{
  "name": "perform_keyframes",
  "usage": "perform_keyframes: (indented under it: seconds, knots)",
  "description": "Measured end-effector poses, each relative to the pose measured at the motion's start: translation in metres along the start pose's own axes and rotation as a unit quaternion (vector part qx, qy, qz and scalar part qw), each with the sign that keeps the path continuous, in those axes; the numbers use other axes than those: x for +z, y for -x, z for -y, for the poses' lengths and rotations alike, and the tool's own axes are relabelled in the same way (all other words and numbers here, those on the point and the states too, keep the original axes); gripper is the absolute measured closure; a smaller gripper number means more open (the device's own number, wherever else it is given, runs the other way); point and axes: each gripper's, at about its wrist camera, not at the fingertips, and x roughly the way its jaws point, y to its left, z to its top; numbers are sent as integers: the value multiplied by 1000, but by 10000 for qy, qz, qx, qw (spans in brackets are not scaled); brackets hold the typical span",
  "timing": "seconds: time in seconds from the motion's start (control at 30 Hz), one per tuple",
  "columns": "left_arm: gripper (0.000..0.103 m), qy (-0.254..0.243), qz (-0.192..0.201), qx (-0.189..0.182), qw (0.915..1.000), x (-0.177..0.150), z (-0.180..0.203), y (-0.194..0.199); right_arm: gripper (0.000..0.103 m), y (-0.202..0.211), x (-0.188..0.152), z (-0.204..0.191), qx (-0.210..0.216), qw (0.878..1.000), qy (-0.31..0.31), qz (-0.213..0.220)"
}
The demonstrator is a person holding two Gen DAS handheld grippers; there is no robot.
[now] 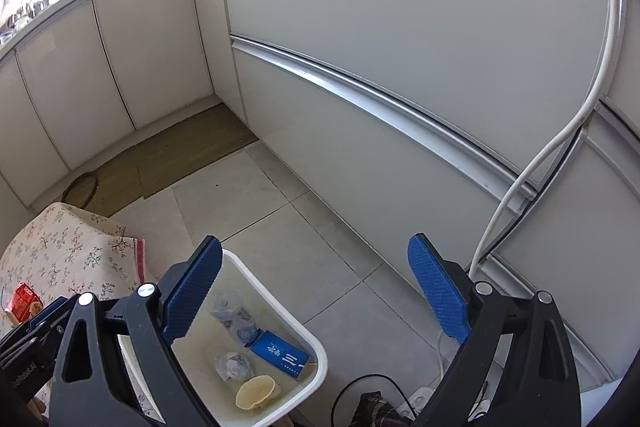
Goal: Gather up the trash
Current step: 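Move both tools back over the table toward the remaining trash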
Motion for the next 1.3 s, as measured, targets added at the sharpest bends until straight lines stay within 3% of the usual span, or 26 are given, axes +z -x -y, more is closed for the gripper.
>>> perform_keyframes:
  seconds: [0.13,0.27,0.5,1.3]
  knots:
    - [45,70,212,326,9992,2,-9,10,12,3,0,-18,101,9998,146,62]
    - [32,102,498,700,9963,3,-21,22,12,6,-2,-37,230,9992,320,118]
    - [23,383,660,1044,9916,3,-49,35,12,9,-9,-70,399,9968,676,164]
    - [19,1113,866,1730,9748,-12,-141,82,12,25,-37,-181,1015,9803,1687,172]
